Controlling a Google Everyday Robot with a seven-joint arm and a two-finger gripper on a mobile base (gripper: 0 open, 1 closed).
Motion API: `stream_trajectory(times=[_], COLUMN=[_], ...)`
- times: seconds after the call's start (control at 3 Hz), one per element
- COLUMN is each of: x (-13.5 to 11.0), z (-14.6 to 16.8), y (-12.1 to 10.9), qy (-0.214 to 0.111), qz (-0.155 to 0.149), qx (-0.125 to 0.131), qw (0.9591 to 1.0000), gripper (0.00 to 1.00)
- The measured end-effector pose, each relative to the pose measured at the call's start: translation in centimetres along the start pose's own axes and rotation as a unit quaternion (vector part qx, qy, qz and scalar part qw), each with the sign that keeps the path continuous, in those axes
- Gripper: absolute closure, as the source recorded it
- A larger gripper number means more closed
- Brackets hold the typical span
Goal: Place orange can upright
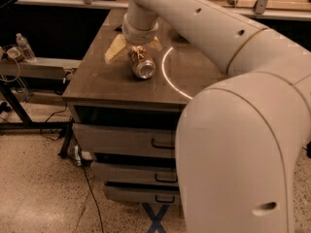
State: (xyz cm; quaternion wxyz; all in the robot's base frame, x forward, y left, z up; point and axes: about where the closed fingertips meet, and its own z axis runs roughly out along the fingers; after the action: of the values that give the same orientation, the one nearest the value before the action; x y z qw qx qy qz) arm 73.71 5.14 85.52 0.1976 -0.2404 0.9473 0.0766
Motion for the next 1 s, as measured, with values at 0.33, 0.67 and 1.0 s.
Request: stream_trajectory(times=[0.33, 0.67, 1.0], x=[0.6, 0.9, -0.1], z=[0.6, 0.6, -1.5], y=[1.1, 1.3, 0.5], qy=[0.019, 0.03, 0.009], qz=[-0.002, -0.012, -0.032], qx=[0.016, 0.041, 0.084], qw=[0.9997, 0.9986, 0.9959], gripper=[0.25, 0.48, 0.79])
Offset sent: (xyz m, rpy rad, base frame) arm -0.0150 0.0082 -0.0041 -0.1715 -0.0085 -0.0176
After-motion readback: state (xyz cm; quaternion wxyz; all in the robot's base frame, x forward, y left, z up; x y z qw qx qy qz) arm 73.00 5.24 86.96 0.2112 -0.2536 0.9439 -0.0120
